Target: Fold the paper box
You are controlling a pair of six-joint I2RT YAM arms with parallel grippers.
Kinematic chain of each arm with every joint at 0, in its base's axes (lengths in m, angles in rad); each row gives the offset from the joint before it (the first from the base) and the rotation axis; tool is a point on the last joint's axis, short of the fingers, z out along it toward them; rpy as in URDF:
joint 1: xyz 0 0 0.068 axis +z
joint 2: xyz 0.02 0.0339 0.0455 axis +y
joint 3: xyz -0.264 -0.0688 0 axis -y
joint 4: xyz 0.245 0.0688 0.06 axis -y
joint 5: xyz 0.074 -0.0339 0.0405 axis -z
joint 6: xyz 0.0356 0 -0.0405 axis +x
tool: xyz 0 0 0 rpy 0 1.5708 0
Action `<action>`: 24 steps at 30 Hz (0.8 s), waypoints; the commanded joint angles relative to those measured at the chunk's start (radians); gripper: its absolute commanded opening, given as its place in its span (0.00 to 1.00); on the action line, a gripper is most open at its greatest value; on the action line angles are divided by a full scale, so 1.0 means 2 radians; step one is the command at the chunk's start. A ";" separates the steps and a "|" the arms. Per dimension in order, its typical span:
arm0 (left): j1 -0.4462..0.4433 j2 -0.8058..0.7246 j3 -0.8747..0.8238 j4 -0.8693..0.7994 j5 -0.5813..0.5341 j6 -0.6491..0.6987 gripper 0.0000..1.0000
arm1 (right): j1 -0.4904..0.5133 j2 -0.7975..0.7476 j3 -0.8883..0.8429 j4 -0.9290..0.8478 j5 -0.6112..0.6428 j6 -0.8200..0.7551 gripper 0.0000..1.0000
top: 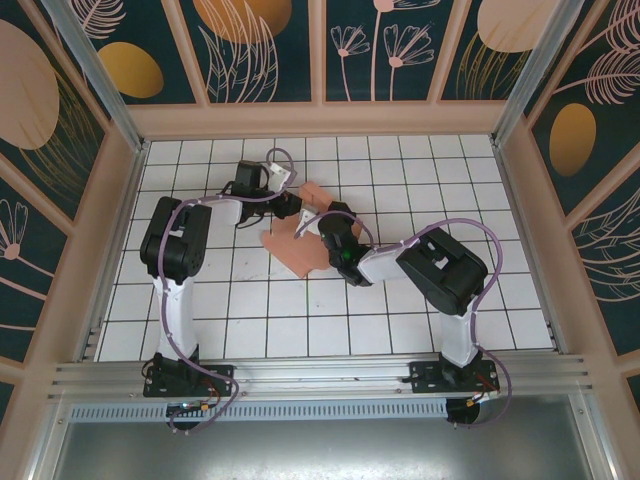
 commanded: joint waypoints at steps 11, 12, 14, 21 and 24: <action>-0.021 -0.021 -0.030 0.036 -0.046 -0.010 0.00 | 0.010 -0.028 0.026 -0.064 -0.035 0.096 0.37; -0.022 -0.019 -0.030 0.036 -0.047 -0.011 0.00 | 0.010 -0.038 0.030 -0.088 -0.046 0.119 0.43; -0.021 -0.017 -0.030 0.038 -0.048 -0.014 0.00 | 0.010 -0.064 0.037 -0.138 -0.078 0.173 0.56; -0.023 -0.020 -0.034 0.049 -0.056 -0.024 0.00 | 0.000 -0.161 0.041 -0.260 -0.208 0.358 0.79; -0.026 -0.028 -0.048 0.063 -0.063 -0.015 0.00 | -0.009 -0.205 0.032 -0.270 -0.239 0.426 0.80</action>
